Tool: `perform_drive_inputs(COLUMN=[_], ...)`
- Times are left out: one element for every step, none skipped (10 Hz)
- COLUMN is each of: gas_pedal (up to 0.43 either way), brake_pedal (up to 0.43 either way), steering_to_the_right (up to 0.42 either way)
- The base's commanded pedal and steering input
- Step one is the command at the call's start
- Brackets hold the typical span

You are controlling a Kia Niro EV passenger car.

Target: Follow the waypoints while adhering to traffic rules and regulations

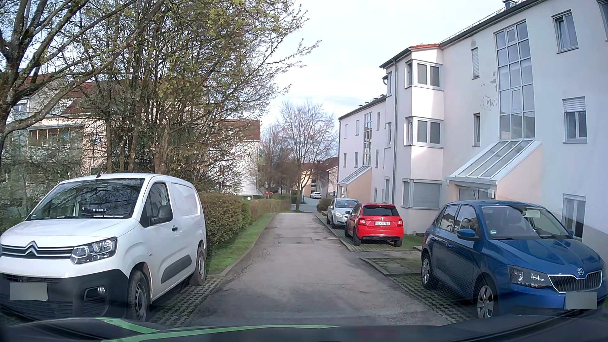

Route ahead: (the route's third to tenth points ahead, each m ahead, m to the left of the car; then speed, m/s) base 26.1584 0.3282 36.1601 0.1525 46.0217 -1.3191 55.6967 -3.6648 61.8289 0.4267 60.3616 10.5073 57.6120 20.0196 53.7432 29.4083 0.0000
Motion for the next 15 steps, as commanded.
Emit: perform_drive_inputs(gas_pedal=[0.000, 0.000, 0.000, 0.000, 0.000, 0.000, 0.000, 0.000, 0.000, 0.000, 0.000, 0.000, 0.000, 0.000, 0.000], brake_pedal=[0.640, 0.640, 0.640, 0.634, 0.640, 0.640, 0.640, 0.640, 0.640, 0.640, 0.640, 0.640, 0.646, 0.646, 0.646], steering_to_the_right=[0.006, 0.006, 0.006, 0.006, 0.006, 0.006, 0.006, 0.006, 0.006, 0.006, 0.006, 0.006, 0.006, 0.006, 0.006])
